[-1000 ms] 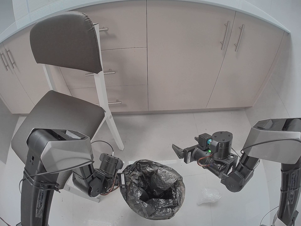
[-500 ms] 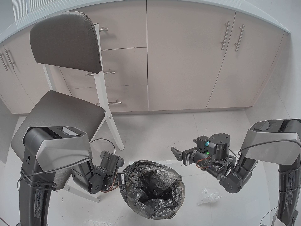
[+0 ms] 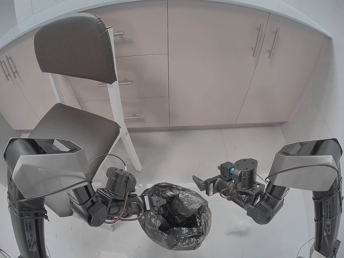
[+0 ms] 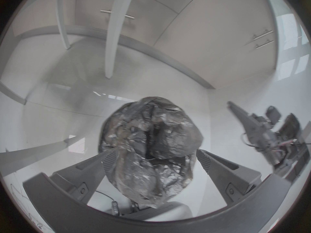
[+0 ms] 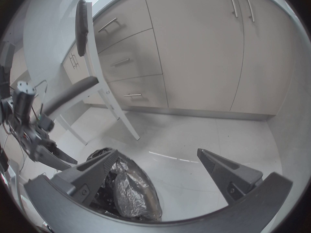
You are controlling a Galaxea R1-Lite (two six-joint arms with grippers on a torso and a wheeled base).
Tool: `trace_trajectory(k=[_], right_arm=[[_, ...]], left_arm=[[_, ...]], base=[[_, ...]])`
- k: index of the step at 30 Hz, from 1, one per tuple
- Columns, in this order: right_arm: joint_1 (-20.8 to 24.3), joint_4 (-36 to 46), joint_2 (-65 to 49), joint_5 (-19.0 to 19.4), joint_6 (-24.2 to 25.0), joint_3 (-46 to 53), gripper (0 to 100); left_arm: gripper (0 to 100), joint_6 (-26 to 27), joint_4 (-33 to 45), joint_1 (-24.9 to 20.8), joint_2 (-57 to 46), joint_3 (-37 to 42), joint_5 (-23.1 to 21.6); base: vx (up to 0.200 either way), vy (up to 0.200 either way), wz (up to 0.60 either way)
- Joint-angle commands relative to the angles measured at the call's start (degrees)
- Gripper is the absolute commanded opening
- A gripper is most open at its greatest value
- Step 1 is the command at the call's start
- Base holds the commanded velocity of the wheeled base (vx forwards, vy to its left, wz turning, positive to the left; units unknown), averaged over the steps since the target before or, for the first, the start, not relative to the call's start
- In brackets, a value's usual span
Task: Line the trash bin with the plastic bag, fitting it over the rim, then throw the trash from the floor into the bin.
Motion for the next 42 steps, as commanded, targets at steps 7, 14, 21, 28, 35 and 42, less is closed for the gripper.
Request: trace_trajectory(k=[7, 14, 21, 28, 35, 42], right_arm=[[5.1, 23.1, 4.3, -1.3, -1.0, -15.5, 100], [4.7, 29.2, 6.2, -1.3, -0.6, -22.1, 100], [5.1, 34.5, 6.6, -1.1, -0.5, -25.4, 100], [6.0, 36.2, 8.9, -1.0, -0.5, -27.8, 100], [5.8, 36.8, 11.1, -1.0, -0.3, -30.4, 100], [5.3, 41.4, 12.7, -1.0, 2.9, -35.1, 100]], left_arm=[[100, 0.8, -13.3, -0.7, -1.2, 9.0, -3.9], [100, 0.9, -13.3, -0.7, -1.2, 9.1, -3.9], [100, 0.9, -13.4, -0.8, -0.8, 9.1, -3.8], [100, 0.9, -13.4, -0.8, -0.8, 9.1, -3.9], [100, 0.9, -13.4, -0.8, -0.7, 9.1, -3.8], [100, 1.0, -13.4, -0.9, -0.7, 9.1, -3.8]], base=[[0.0, 0.0, 0.0], [0.0, 0.0, 0.0], [0.0, 0.0, 0.0], [0.0, 0.0, 0.0], [0.0, 0.0, 0.0], [0.0, 0.0, 0.0]])
